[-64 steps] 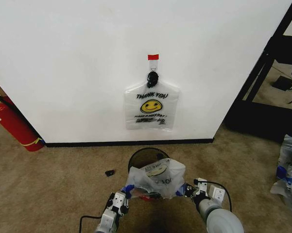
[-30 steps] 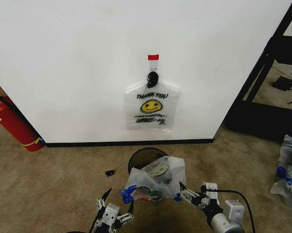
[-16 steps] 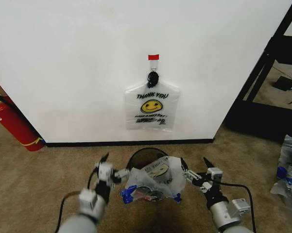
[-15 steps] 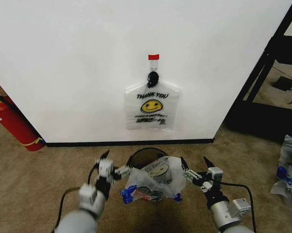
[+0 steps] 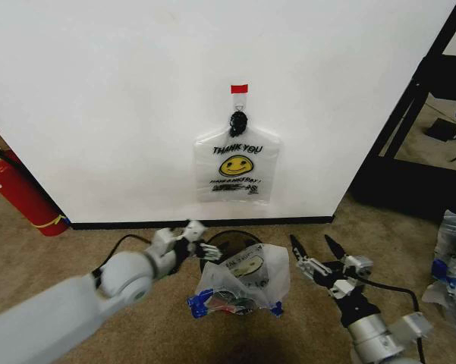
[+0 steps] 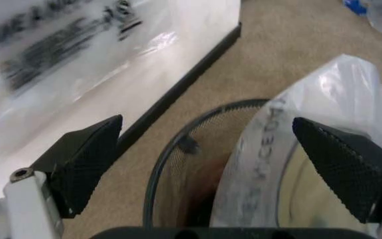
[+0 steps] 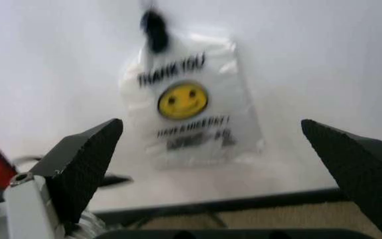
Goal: Pick up the garbage bag from the wall and place it over the trash bin.
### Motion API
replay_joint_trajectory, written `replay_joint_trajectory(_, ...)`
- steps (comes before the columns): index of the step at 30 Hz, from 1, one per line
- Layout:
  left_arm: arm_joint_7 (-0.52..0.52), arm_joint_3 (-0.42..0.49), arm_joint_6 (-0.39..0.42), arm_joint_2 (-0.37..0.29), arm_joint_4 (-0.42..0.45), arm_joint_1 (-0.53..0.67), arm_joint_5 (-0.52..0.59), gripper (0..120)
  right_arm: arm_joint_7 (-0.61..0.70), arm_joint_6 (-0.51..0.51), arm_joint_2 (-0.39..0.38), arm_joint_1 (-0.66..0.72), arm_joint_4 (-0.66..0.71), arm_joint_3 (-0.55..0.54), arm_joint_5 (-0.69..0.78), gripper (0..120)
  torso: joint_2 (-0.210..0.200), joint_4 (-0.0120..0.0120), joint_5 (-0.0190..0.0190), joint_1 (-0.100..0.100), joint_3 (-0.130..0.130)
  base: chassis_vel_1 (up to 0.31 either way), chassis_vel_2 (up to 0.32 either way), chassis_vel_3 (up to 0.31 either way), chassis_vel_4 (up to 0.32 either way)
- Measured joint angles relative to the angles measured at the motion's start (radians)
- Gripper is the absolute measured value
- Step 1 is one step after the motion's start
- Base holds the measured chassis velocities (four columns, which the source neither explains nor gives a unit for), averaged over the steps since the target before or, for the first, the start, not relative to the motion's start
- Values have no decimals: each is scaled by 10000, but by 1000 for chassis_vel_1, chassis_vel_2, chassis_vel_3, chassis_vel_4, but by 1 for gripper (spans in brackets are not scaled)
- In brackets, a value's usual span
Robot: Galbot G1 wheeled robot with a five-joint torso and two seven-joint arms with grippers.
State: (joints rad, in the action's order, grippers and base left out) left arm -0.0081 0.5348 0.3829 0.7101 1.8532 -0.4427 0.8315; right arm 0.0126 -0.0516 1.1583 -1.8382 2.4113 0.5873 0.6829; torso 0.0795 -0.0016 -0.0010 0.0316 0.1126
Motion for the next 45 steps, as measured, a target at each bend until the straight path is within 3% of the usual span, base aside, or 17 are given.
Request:
replay_joint_trajectory(2, 188, 656, 700, 514, -789, 1120, 308, 100, 29, 96, 63, -118, 269, 523, 544, 100, 0, -4, 6, 1, 0, 0, 0, 0, 0)
replay_joint_trajectory(4, 258, 804, 932, 615, -988, 1380, 392, 100, 39, 114, 76, -148, 322, 664, 660, 100, 0, -3, 7, 0, 0, 0, 0, 0, 0)
replay_joint_trajectory(8, 542, 1557, 2636, 1053, -1867, 2516, 604, 100, 139, 135, 208, -384, 621, 1467, 1184, 100, 0, 5, 6, 0, 0, 0, 0, 0, 0)
replay_joint_trajectory(13, 691, 2063, 3415, 1475, -2414, 3025, 503, 99, 194, 118, 397, -571, 807, 1722, 1314, 100, 0, 2, 4, -1, -1, 0, 0, 0, 0)
replay_joint_trajectory(23, 705, 2835, 3620, 2751, -3513, 3383, 67, 94, 331, 77, 441, -878, 912, 2557, 1844, 100, 0, 0, 0, -1, -1, 0, 0, 0, 0)
replay_joint_trajectory(27, 675, 3101, 3598, 2899, -3749, 3607, 57, 87, 358, 54, 449, -954, 912, 2624, 1872, 100, 0, -3, 4, -1, -1, 0, 0, 0, 0)
replay_joint_trajectory(37, 1013, 3907, 3558, 3081, -4180, 4060, 93, 51, 613, 65, 452, -884, 907, 2557, 1765, 100, 0, 1, 1, -1, -1, 0, 0, 0, 0)
replay_joint_trajectory(45, 1261, 3999, 3541, 3249, -4693, 4078, 626, 22, 760, 129, 532, -929, 900, 2672, 1800, 100, 0, 0, 1, -1, -2, 0, 0, 0, 0)
